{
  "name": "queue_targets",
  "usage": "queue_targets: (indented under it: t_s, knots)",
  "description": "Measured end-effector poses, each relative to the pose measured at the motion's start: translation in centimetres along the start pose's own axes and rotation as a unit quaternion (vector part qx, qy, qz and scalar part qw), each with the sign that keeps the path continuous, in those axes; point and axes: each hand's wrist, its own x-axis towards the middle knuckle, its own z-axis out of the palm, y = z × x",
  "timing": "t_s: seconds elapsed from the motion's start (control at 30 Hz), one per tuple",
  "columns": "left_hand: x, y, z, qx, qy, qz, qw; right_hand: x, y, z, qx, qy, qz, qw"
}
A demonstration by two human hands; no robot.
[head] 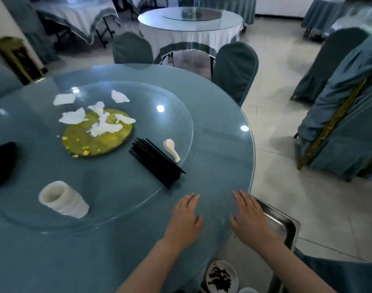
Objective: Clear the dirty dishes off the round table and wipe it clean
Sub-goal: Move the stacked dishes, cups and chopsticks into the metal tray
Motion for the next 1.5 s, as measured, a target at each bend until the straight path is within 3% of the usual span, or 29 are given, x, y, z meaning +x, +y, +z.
queue_targets:
  t_s: [0.13, 0.27, 0.47, 0.6, 0.73, 0.83, 0.97, 1.1, 1.23, 1.3, 1.5]
  knots:
    - [-2.8, -6.6, -4.5, -0.021, 0.078, -0.084, 0.993, 3.5, -6.6, 1.2, -0.001, -0.007, -0.06, 0.998]
    - [-6.7, -12.8, -7.5, -0.053, 0.109, -0.177, 0.977, 6.3, -13.6, 2.8, 0.017, -0.016, -0.132, 0.991]
    - [-11.7, -20.3, -9.9, -0.134, 0.185, -0.336, 0.914, 9.2, -24.0, 5.8, 0.002, -0.055, -0.246, 0.968]
    - [-12.3, -23.0, -11.5, -0.17, 0.25, -0.375, 0.876, 10.0, -30.7, 6.3, -0.002, -0.084, -0.324, 0.942]
    - [-10.9, -26.8, -12.4, -0.188, 0.263, -0.398, 0.858, 10.4, -36.0, 6.6, 0.03, -0.123, -0.385, 0.914]
    - [-9.3, -29.2, -12.7, -0.264, 0.284, -0.376, 0.842, 11.1, -38.7, 7.0, 0.068, -0.169, -0.403, 0.897]
    - [-7.8, -26.9, -14.8, -0.323, 0.294, -0.28, 0.855, 11.9, -40.4, 7.6, 0.093, -0.238, -0.389, 0.885]
    - [-6.9, -25.7, -15.1, -0.328, 0.307, -0.259, 0.855, 12.4, -40.5, 7.8, 0.086, -0.23, -0.386, 0.889]
    - [-6.8, -24.6, -15.0, -0.338, 0.301, -0.241, 0.858, 12.7, -38.3, 7.3, 0.156, -0.236, -0.335, 0.899]
    - [-6.8, -24.6, -14.7, -0.33, 0.293, -0.235, 0.866, 12.8, -36.4, 6.7, 0.201, -0.241, -0.291, 0.904]
    - [-5.8, -22.5, -12.8, -0.23, 0.204, -0.179, 0.935, 11.6, -29.5, 4.9, 0.299, -0.222, -0.166, 0.913]
